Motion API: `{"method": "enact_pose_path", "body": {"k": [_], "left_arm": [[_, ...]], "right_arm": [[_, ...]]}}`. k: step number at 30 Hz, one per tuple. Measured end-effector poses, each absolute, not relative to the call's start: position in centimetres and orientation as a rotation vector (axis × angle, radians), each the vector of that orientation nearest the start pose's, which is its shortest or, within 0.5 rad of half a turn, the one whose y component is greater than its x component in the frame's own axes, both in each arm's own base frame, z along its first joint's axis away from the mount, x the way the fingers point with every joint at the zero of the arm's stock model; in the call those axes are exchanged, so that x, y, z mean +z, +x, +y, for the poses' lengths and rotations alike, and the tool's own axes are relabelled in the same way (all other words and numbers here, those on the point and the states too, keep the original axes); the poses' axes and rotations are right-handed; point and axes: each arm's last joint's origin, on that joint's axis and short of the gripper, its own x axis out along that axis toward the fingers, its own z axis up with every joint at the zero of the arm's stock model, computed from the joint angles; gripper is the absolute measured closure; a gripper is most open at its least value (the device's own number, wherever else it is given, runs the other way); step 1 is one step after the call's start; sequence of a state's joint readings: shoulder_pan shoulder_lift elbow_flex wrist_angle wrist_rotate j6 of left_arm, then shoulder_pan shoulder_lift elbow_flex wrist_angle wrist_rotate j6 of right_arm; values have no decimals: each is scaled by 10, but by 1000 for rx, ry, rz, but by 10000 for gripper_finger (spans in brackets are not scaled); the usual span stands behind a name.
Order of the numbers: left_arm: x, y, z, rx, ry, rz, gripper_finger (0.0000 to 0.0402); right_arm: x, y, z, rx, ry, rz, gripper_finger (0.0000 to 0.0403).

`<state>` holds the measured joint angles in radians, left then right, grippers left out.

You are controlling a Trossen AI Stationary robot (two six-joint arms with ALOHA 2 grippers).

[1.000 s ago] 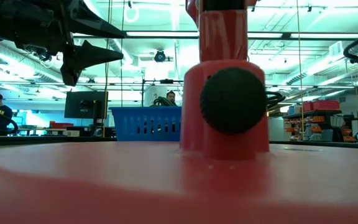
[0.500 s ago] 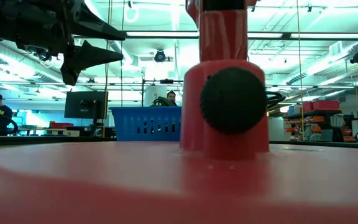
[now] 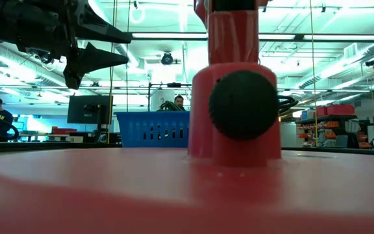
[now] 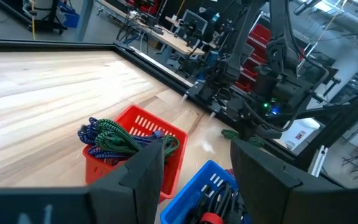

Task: Pick & Place USB Port
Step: Put the large green USB cable into the red bin

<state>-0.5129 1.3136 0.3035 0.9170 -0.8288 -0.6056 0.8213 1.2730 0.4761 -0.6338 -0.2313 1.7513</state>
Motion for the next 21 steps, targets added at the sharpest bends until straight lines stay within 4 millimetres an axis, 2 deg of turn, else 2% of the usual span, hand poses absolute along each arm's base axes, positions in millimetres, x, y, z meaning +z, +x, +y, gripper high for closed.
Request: {"method": "enact_pose_path", "body": {"k": [4, 8, 12, 18, 21], "left_arm": [[175, 203, -89, 335, -540, -25, 211], [175, 203, -89, 338, -540, -26, 211], [175, 203, -89, 338, -540, -25, 211], [174, 203, -89, 339, -537, -21, 211], [174, 203, -89, 339, -537, -21, 211]], "right_arm": [[136, 119, 125, -537, 859, 1551, 393], [159, 138, 118, -460, 826, 1383, 394], [195, 156, 102, -440, 705, 1221, 394], [262, 191, 78, -349, 461, 864, 395], [285, 209, 66, -324, 335, 722, 395]]}}
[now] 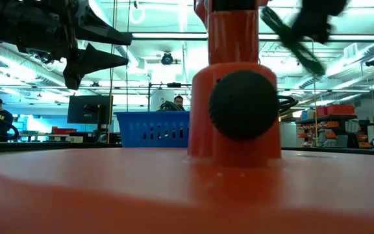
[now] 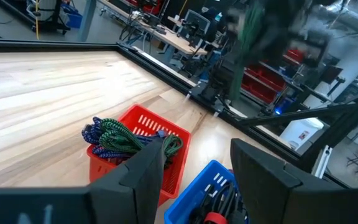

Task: Pick & Place USB Port
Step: Put the large green USB cable into the red bin

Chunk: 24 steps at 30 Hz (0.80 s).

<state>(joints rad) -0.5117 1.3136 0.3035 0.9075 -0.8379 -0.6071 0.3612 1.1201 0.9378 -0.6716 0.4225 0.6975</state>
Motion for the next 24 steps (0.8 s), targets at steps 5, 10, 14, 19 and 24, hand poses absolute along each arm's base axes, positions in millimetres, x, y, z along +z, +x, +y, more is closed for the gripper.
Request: {"method": "enact_pose_path", "body": {"k": [5, 10, 14, 19, 24], "left_arm": [[174, 203, -89, 339, -518, -17, 211], [174, 203, -89, 339, -474, -9, 211], [174, 203, -89, 339, -474, -8, 211], [173, 203, -89, 341, -467, -3, 211], [174, 203, -89, 343, -463, -3, 211]], "right_arm": [[297, 243, 49, -263, 173, 536, 396], [282, 278, 38, -198, -30, 516, 396], [255, 298, 25, -175, -62, 610, 396], [235, 311, 17, -148, -40, 664, 396], [228, 321, 16, -78, -6, 639, 396]]}}
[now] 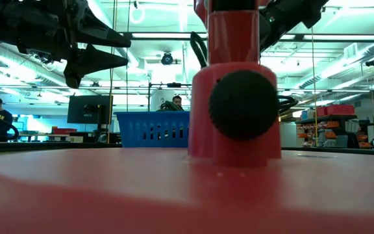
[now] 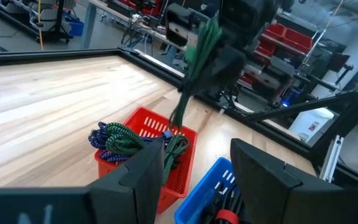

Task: Pick & Place USB Port
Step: Put the large green USB cable into the red bin

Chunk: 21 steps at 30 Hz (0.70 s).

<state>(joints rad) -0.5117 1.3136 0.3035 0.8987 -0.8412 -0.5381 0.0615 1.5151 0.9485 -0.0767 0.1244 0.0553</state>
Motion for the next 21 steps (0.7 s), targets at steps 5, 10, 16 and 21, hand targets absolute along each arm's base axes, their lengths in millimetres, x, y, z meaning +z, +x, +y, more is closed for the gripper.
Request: {"method": "enact_pose_path", "body": {"k": [5, 10, 16, 21], "left_arm": [[174, 203, -89, 347, -462, -4, 211], [173, 203, -89, 349, -457, 1, 211], [173, 203, -88, 358, -456, -1, 211], [172, 203, -88, 363, -451, 4, 211]], "right_arm": [[216, 326, 14, -49, 5, 686, 396], [206, 329, 9, -35, 30, 716, 396], [196, 334, -1, -24, 62, 744, 396], [193, 336, -10, -18, 87, 742, 397]]}}
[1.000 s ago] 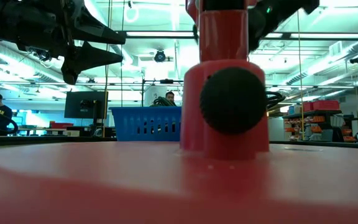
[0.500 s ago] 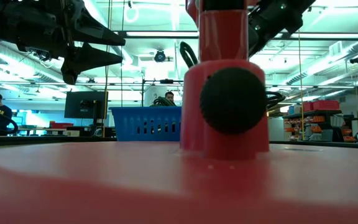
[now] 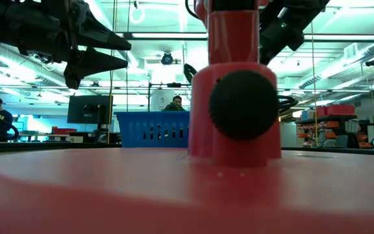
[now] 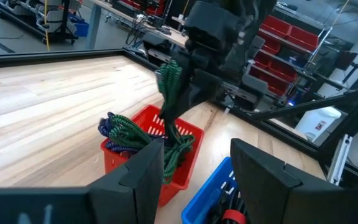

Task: Pick & Place USB Port
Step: Put the large green USB cable into the red bin

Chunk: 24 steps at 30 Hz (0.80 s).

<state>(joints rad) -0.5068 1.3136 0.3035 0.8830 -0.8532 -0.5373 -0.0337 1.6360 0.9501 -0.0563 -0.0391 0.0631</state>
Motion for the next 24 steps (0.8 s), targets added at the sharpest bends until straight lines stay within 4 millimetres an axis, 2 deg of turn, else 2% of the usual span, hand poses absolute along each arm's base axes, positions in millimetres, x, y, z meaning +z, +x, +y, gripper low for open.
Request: {"method": "enact_pose_path", "body": {"k": [16, 19, 24], "left_arm": [[172, 203, -88, 364, -449, 7, 211], [172, 203, -88, 364, -449, 7, 211], [172, 203, -88, 364, -448, 8, 211]], "right_arm": [[195, 336, -41, -91, 163, 702, 395], [195, 336, -41, -85, 184, 700, 395], [189, 334, -28, -34, 201, 695, 395]]}}
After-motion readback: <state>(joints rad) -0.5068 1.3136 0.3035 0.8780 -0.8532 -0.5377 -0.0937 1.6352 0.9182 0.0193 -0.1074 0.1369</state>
